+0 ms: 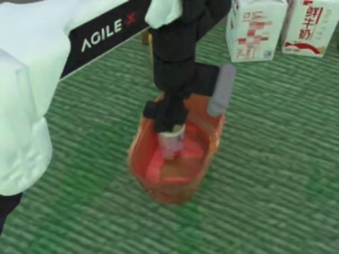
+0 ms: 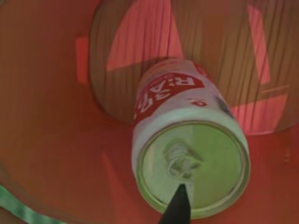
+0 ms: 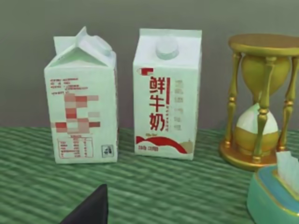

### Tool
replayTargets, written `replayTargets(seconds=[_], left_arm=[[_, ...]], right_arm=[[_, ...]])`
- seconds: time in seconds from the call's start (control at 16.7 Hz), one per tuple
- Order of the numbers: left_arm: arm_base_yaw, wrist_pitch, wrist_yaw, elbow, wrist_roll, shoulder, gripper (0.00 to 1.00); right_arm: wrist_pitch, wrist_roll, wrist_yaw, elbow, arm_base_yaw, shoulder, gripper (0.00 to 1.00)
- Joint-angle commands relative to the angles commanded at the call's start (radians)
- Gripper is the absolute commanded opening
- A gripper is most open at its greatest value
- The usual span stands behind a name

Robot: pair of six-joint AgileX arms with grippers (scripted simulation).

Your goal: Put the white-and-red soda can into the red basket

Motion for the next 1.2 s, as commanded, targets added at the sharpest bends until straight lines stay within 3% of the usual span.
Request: replayTargets(seconds=[0.24,0.3,1.2], left_arm=[[0.000,0.000,0.000,0.000,0.000,0.000,0.02],[0.000,0.000,0.000,0.000,0.000,0.000,0.00],[0.000,0.000,0.000,0.000,0.000,0.000,0.00]], right_arm=[[0.000,0.000,0.000,0.000,0.000,0.000,1.00],[0.000,0.000,0.000,0.000,0.000,0.000,1.00],[0.000,0.000,0.000,0.000,0.000,0.000,1.00]])
